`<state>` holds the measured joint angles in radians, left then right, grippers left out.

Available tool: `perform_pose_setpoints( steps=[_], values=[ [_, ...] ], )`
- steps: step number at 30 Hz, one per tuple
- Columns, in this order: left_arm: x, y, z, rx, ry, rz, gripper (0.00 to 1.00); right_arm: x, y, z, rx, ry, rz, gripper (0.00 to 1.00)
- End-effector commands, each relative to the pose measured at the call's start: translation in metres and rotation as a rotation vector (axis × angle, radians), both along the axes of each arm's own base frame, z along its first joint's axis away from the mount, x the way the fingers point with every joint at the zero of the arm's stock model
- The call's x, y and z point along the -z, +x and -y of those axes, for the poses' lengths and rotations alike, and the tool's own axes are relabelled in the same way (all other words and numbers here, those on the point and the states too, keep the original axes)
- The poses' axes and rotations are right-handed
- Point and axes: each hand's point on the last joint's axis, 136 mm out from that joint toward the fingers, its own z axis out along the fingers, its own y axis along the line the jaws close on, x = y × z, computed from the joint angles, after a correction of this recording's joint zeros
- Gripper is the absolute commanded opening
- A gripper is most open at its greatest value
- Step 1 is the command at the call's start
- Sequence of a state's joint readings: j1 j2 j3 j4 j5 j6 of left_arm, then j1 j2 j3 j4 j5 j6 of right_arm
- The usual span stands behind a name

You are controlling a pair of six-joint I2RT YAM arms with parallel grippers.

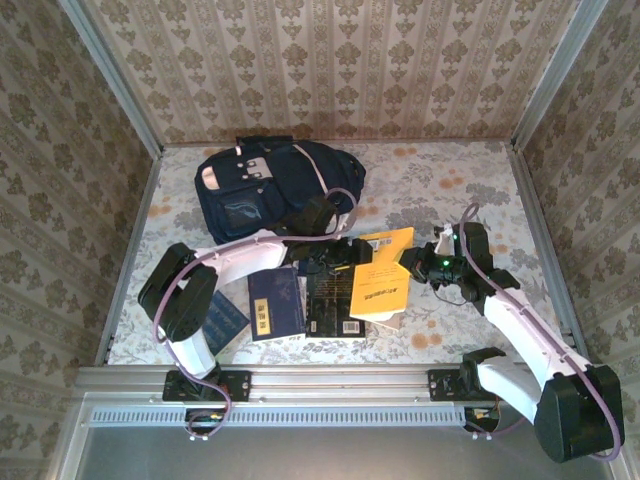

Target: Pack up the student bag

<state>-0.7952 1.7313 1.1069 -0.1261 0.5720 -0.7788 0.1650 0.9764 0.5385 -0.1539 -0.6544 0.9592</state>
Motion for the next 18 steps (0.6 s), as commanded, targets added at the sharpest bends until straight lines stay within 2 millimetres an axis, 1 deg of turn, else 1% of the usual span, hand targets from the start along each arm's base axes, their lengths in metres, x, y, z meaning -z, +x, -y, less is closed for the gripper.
perform_pose_setpoints(
  steps=[1, 2, 5, 9, 10, 15, 18],
  values=[
    [-0.009, 0.0, -0.004, 0.001, -0.062, 0.011, 0.73, -0.035, 0.002, -0.013, -0.035, 0.139, 0.089, 0.0],
    [-0.012, -0.001, -0.003, 0.006, -0.079, 0.016, 0.73, -0.035, 0.002, -0.013, -0.03, 0.154, 0.093, 0.0],
    [-0.013, -0.001, -0.01, -0.005, -0.061, 0.034, 0.73, -0.034, 0.001, -0.013, -0.013, 0.187, 0.097, 0.0],
    [-0.016, -0.001, -0.009, -0.02, -0.129, 0.021, 0.73, -0.033, 0.0, -0.013, 0.011, 0.236, 0.111, 0.0],
    [-0.019, -0.004, -0.007, -0.01, -0.169, 0.003, 0.72, -0.033, 0.0, -0.013, 0.016, 0.249, 0.115, 0.0],
    [-0.036, 0.001, 0.007, -0.036, -0.332, -0.026, 0.72, -0.035, -0.003, -0.01, 0.038, 0.272, 0.135, 0.0],
    [-0.049, 0.001, 0.014, -0.037, -0.412, -0.037, 0.68, -0.035, -0.006, -0.009, 0.043, 0.274, 0.141, 0.0]
  ],
)
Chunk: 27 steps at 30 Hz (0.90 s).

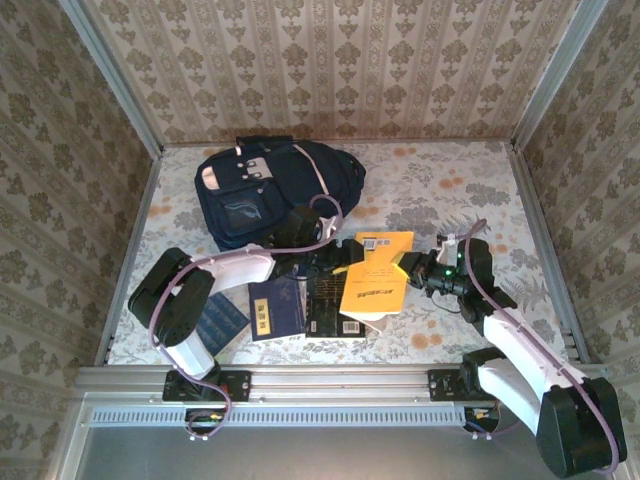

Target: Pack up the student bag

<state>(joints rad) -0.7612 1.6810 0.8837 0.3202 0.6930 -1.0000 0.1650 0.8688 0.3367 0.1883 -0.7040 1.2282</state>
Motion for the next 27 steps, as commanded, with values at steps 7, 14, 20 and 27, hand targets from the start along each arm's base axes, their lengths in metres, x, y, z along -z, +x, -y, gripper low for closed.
perform_pose_setpoints(
  steps=[7, 14, 20, 27],
  values=[
    [-0.048, 0.004, 0.014, -0.005, -0.222, 0.031, 0.44, -0.017, -0.001, -0.001, -0.005, 0.019, 0.081, 0.0],
    [-0.045, 0.002, 0.008, -0.011, -0.171, 0.058, 0.19, -0.01, -0.004, 0.003, 0.0, -0.043, 0.073, 0.06],
    [-0.055, 0.006, 0.006, -0.014, -0.178, 0.072, 0.07, -0.004, -0.007, 0.008, 0.0, -0.135, 0.08, 0.4],
    [-0.09, 0.01, -0.01, -0.026, -0.163, 0.156, 0.06, -0.01, -0.013, 0.026, 0.034, -0.313, 0.113, 0.86]
  ],
)
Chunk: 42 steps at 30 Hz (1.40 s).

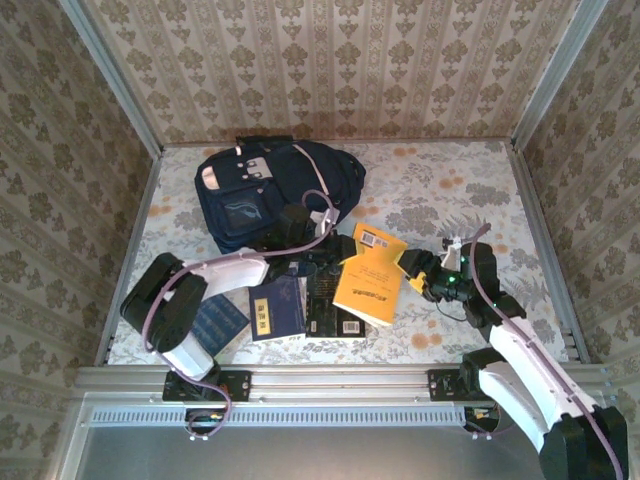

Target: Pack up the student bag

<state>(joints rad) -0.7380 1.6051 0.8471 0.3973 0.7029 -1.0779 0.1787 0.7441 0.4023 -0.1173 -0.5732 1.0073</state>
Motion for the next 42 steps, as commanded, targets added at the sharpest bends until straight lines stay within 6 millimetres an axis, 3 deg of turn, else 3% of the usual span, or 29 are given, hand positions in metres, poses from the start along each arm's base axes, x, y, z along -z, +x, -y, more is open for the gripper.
perform_pose_setpoints(
  steps=[1, 7, 13, 17, 22, 28, 33, 38, 42],
  values=[
    [-0.066, 0.005, -0.005, 0.012, -0.069, 0.171, 0.06, -0.018, -0.001, 0.011, 0.01, -0.115, 0.075, 0.9],
    [-0.106, -0.003, -0.022, 0.039, 0.017, 0.363, 0.0, -0.049, -0.001, 0.0, -0.058, -0.092, 0.152, 0.93],
    [-0.143, 0.022, -0.056, -0.08, 0.314, 0.661, 0.0, -0.088, 0.002, -0.012, -0.099, -0.047, 0.177, 0.91],
    [-0.178, 0.035, -0.074, -0.163, 0.562, 0.993, 0.0, -0.108, 0.006, -0.01, -0.067, -0.061, 0.146, 0.89],
    [-0.208, 0.028, -0.07, -0.177, 0.793, 1.392, 0.0, -0.14, 0.013, -0.01, 0.026, 0.049, 0.109, 0.89],
    [-0.214, -0.006, -0.049, -0.128, 0.754, 1.688, 0.0, -0.184, 0.024, -0.017, 0.086, 0.274, 0.085, 0.93],
    [-0.205, -0.03, -0.037, -0.083, 0.68, 1.818, 0.0, -0.201, 0.035, -0.022, 0.109, 0.383, 0.073, 0.95],
    [-0.196, -0.044, -0.027, -0.028, 0.662, 1.891, 0.0, -0.2, 0.039, -0.038, 0.095, 0.415, 0.048, 0.95],
    [-0.195, -0.055, -0.022, -0.011, 0.646, 1.96, 0.0, -0.185, 0.036, -0.048, 0.08, 0.373, -0.007, 0.95]
  ],
)
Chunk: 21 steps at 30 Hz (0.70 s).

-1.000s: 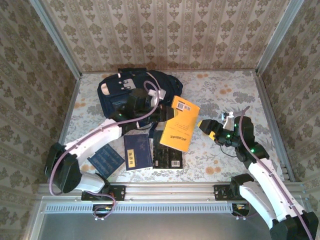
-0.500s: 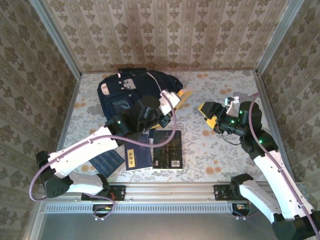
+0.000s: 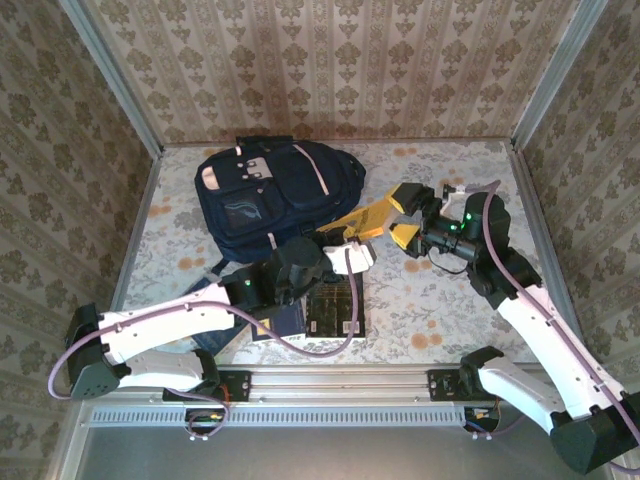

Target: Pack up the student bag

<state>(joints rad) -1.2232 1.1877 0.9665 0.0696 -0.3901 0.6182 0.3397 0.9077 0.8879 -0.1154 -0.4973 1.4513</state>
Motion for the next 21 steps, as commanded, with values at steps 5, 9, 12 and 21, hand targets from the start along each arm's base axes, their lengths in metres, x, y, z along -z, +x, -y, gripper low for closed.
perform_pose_setpoints(
  steps=[5, 9, 12, 21],
  values=[
    [-0.037, -0.022, 0.007, 0.094, -0.044, 0.202, 0.0, -0.009, -0.002, -0.013, -0.012, 0.044, -0.013, 0.88],
    [-0.021, -0.028, 0.011, 0.118, 0.038, 0.239, 0.0, -0.012, -0.007, -0.022, -0.047, 0.019, 0.015, 0.75],
    [-0.008, -0.031, 0.014, 0.135, 0.09, 0.243, 0.0, -0.012, -0.009, -0.024, -0.053, -0.013, 0.035, 0.64],
    [0.008, -0.034, 0.022, 0.15, 0.197, 0.305, 0.0, 0.002, -0.008, -0.032, -0.083, -0.118, 0.047, 0.38]
  ],
)
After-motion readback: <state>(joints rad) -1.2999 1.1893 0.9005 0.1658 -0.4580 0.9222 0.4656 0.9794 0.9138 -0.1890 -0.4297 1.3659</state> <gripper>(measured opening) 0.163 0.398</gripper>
